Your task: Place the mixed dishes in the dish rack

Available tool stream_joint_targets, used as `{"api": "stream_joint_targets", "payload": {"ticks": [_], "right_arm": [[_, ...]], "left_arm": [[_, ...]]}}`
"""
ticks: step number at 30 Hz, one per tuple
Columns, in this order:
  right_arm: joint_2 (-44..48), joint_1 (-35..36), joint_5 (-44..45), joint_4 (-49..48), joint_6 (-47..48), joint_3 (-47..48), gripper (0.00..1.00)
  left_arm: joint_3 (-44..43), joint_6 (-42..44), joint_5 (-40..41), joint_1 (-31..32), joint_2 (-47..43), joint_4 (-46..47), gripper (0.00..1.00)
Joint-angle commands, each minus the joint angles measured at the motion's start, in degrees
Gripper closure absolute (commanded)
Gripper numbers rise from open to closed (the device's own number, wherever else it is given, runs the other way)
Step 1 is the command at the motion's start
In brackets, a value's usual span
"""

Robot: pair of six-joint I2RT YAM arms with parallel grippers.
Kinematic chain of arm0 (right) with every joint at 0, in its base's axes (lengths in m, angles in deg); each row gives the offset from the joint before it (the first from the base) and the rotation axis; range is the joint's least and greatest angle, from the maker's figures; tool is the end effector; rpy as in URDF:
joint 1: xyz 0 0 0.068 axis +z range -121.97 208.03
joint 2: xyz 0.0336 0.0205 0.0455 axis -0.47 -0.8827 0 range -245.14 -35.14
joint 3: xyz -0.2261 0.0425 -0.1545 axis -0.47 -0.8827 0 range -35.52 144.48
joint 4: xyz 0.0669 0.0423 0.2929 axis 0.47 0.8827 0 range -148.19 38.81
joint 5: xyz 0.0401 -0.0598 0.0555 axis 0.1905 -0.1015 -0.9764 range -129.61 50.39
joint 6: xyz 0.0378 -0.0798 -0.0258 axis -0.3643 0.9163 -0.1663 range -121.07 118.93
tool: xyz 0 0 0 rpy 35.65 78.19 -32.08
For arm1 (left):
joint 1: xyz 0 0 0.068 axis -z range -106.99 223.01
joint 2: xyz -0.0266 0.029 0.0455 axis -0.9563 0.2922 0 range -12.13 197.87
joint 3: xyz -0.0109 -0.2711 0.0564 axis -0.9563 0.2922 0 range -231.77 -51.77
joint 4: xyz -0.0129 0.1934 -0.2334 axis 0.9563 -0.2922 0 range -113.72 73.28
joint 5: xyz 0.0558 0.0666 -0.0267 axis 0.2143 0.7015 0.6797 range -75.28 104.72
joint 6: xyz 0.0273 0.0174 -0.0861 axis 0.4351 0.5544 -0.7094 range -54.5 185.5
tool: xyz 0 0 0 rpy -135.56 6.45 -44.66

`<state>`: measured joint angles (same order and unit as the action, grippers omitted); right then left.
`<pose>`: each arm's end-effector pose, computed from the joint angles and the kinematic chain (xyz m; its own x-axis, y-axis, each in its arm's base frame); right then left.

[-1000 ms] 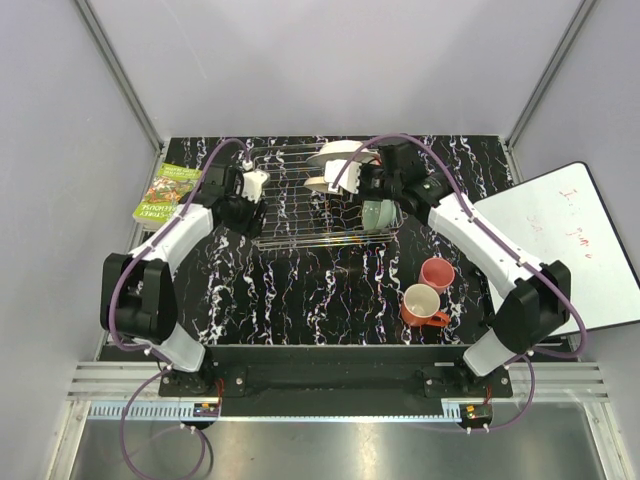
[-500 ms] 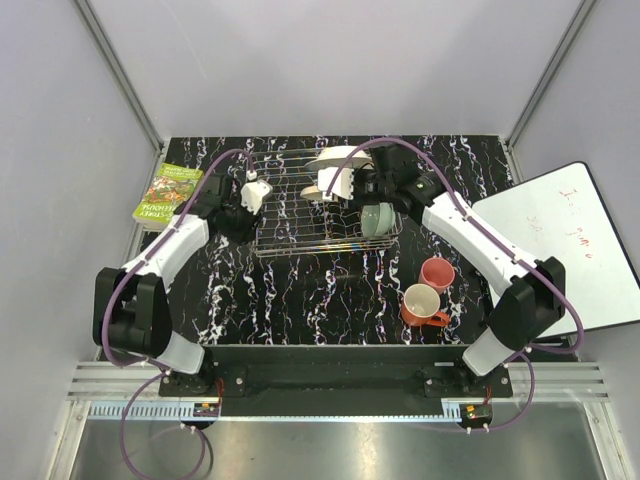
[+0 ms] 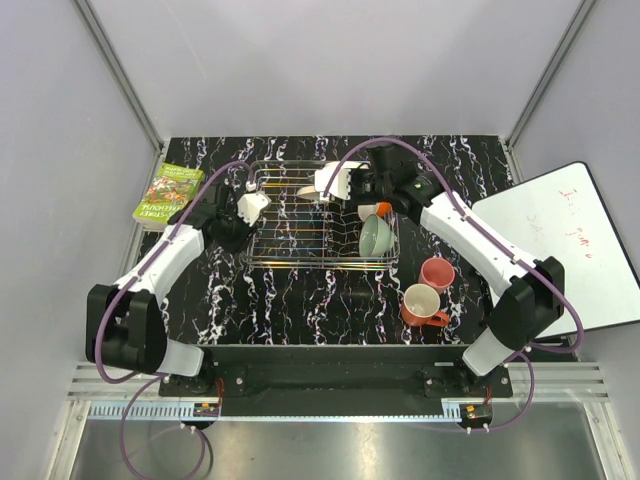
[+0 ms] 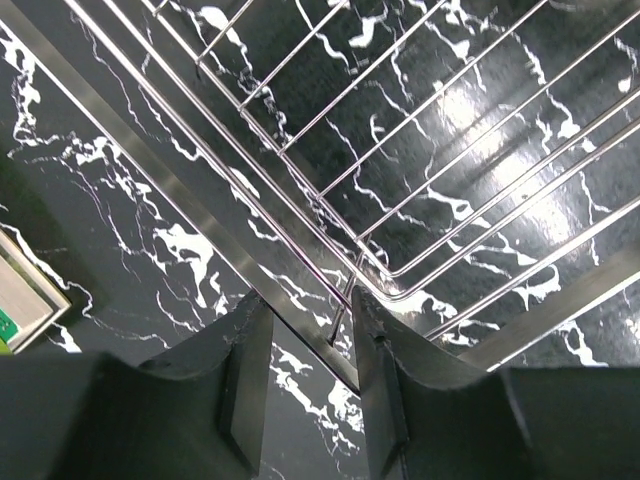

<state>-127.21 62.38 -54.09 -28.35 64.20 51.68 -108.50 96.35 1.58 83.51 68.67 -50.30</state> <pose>0.3597 0.2707 0.3294 0.4536 -0.7552 -0.4731 -0.7266 -0.0061 -0.6870 0.3391 -0.0819 0.1849 -0.5607 0.6119 -0.5578 0.6811 0.7240 0.1096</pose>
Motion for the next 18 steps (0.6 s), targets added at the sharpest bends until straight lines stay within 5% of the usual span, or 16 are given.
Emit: {"api": "stream_joint_targets", "payload": {"ticks": [1,5,8,18], "right_arm": [[2.07,0.98,-0.37,-6.82,-0.32,2.37,1.00],[2.34,1.33,0.07,-7.08,-2.43,1.05,1.00],[3.21,1.77,-0.37,-7.08,-3.22,-0.71,1.00],[5.67,2.30,0.33,-7.17,-4.19,-5.63,1.00]], "left_arm": [[3.47,3.70,-1.00,0.31,1.03,-12.03,0.69],[0.58,1.85,-0.56,0.31,1.73,-11.94,0.42],[-1.88,0.44,-0.56,0.31,2.09,-12.12,0.11],[-10.76,-2.46,-0.92,-1.10,3.84,-11.95,0.02]]}}
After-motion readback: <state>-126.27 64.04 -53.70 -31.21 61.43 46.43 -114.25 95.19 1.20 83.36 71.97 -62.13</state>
